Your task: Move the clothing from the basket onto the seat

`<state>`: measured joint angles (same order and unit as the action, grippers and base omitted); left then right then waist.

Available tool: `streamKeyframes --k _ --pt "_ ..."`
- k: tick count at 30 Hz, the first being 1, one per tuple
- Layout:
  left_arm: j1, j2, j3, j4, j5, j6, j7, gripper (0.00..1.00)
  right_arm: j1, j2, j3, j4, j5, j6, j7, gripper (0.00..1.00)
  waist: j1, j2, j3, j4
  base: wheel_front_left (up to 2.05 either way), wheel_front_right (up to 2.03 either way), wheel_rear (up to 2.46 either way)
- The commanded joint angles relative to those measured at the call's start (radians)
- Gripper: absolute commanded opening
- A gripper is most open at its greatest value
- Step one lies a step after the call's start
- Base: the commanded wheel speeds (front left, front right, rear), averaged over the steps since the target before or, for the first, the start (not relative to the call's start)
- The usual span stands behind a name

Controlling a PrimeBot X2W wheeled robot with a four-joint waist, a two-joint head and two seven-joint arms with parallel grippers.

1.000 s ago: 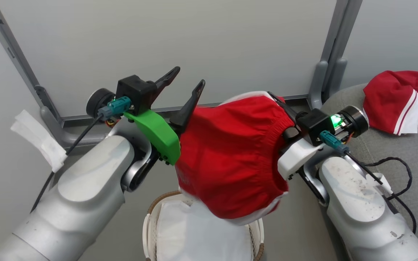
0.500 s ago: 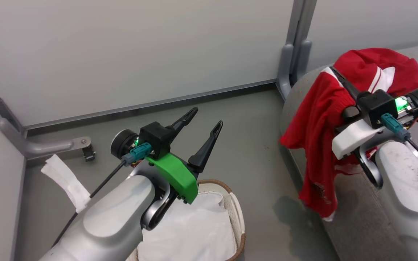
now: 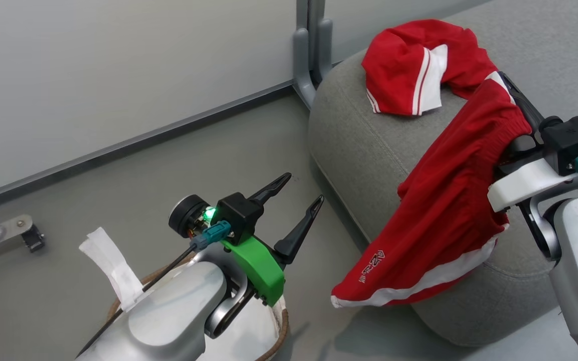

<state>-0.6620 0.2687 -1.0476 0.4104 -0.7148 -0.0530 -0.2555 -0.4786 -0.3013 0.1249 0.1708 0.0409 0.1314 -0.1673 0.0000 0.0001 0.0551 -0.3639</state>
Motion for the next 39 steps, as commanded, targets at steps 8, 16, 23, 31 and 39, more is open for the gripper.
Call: streamKeyframes --k 8,16,23,31,39 --pt "-0.029 0.01 -0.011 -0.005 0.021 -0.005 0.006 1.0 0.001 0.029 -0.014 -0.013 0.004 -0.001 0.009 0.0 0.0 -0.0001 0.139 -0.125 0.0 0.0 0.0" --pt "-0.053 0.021 -0.013 -0.038 0.032 0.003 0.013 1.0 -0.135 0.022 0.031 0.123 0.06 -0.001 -0.009 0.0 0.0 -0.0001 0.207 -0.068 0.0 0.0 0.0" --pt "-0.074 0.035 -0.013 -0.083 0.056 0.025 0.02 1.0 -0.407 -0.071 0.052 0.233 0.109 -0.001 0.045 0.0 0.0 -0.0001 0.275 0.011 0.0 0.0 0.0" --pt "-0.081 0.059 -0.024 -0.17 0.087 0.063 0.03 1.0 -0.726 -0.264 0.032 0.337 0.131 -0.001 0.163 0.0 0.0 -0.0001 0.363 0.108 0.0 0.0 0.0" --pt "-0.104 0.076 -0.037 -0.274 0.129 0.093 0.051 1.0 -0.932 -0.401 -0.005 0.442 0.108 -0.001 0.218 0.0 0.0 -0.0001 0.472 0.18 0.0 0.0 0.0"
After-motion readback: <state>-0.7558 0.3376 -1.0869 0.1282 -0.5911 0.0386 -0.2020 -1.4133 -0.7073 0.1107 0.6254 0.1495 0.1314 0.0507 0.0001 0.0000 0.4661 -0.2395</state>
